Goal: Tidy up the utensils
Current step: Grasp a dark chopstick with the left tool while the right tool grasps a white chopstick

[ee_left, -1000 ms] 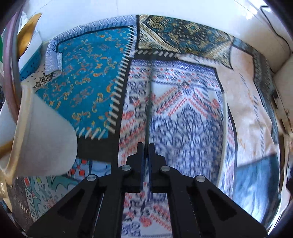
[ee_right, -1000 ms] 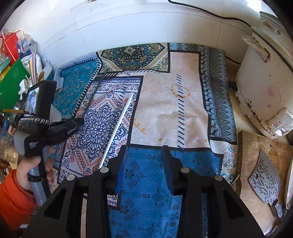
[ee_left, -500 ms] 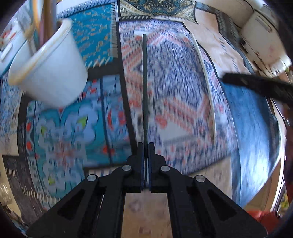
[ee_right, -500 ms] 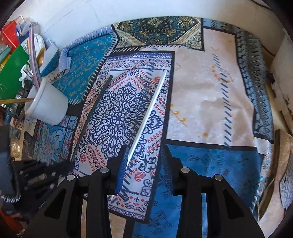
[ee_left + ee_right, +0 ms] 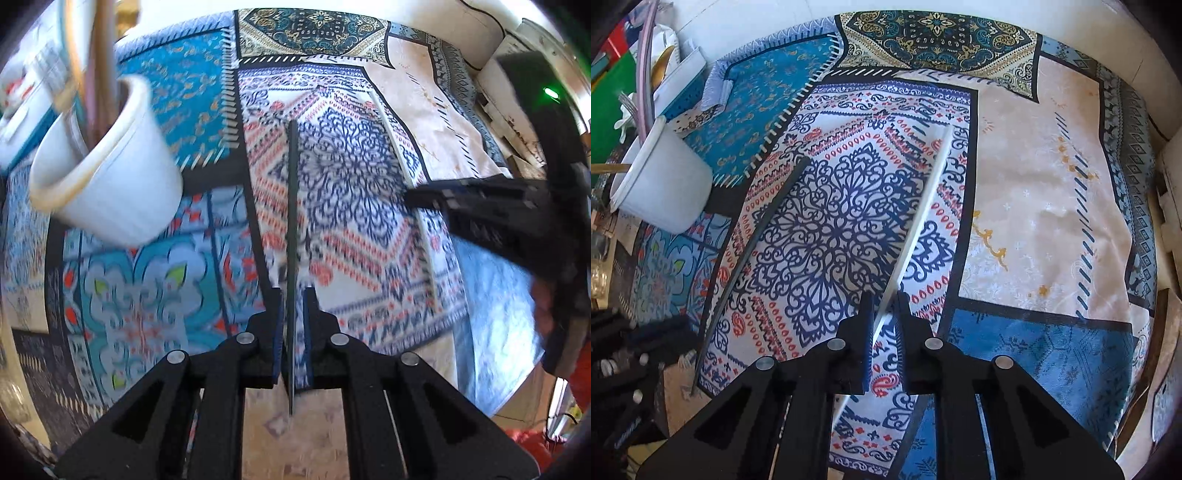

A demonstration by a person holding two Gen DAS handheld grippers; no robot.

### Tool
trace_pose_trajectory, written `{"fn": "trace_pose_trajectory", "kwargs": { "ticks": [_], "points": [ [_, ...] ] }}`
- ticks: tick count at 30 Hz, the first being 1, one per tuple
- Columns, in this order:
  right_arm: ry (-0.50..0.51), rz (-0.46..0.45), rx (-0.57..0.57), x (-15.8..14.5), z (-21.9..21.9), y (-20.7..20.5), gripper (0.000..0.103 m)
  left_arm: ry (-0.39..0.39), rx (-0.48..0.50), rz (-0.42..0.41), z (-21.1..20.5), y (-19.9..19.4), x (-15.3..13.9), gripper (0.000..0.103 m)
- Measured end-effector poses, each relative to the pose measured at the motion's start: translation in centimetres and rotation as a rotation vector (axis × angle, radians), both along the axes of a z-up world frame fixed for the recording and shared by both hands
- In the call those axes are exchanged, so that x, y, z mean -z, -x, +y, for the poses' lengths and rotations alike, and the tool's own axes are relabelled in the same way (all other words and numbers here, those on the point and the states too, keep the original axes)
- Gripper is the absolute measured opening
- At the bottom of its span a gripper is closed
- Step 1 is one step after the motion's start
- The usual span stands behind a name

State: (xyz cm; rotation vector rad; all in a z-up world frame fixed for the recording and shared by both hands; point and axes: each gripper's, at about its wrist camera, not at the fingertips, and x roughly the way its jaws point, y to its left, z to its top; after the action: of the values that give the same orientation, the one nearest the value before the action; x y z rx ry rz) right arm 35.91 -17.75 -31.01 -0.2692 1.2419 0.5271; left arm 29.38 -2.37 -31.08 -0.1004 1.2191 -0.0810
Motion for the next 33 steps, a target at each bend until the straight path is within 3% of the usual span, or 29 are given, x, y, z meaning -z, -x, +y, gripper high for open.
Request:
{"fn": "trace_pose_trajectory", "kwargs": {
  "ticks": [3,10,14,26,33],
  "points": [
    [0.010,0.010,-0.026,-0.1,-1.4,0.4,0.007,-0.033,0.011,0.003,-0.3,-1.6,0.6,0.012],
    [0.011,0.088,-0.035,-0.3,-5.3,0.2,0.007,-0.037,0.018,0.043,-0.2,-4.8,1.2,0.012],
    [-0.022,0.084,-0.032,-1.2,-6.2,-0.3,0.007,-0.036,0.037,0.060,-0.7,-5.9,1.3,0.012],
    [0.015,0.055,-0.087,-0.5,-2.7,-3.0,0.007,-0.022,0.079,0.065,-3.8,-10.4,1.8,0.013],
    [-0.008,0.095,-0.116,-0.2,-1.2,-4.4,0.007,-0.047,0.108,0.059,-5.5,-12.7,2.0,0.013]
  ]
}}
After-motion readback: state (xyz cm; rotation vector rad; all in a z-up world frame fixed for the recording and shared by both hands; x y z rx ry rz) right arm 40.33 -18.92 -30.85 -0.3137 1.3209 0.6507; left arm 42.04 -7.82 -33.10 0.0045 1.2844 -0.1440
